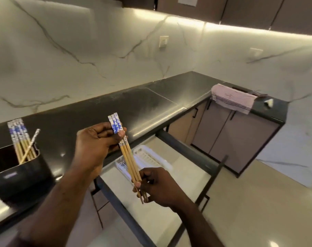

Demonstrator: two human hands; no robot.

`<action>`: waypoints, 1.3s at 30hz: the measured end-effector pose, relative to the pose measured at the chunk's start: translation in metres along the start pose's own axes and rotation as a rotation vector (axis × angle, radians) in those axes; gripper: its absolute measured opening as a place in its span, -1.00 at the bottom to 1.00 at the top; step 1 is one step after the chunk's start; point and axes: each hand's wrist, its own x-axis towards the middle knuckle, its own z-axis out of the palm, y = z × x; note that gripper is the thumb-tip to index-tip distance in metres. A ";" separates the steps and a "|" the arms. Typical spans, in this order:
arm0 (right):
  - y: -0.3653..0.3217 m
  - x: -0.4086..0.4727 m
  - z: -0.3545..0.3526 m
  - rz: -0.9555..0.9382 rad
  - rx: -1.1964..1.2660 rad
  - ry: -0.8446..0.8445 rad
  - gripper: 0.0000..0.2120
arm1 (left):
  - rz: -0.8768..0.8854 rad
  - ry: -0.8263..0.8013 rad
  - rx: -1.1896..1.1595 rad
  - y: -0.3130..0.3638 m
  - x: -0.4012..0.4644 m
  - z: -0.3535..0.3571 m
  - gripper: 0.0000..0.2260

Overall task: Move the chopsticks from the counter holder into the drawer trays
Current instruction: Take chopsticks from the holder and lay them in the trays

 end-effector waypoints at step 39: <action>0.269 0.250 -0.112 0.727 -0.087 -0.339 -0.95 | -0.447 -0.022 1.063 -0.365 0.169 0.111 -0.58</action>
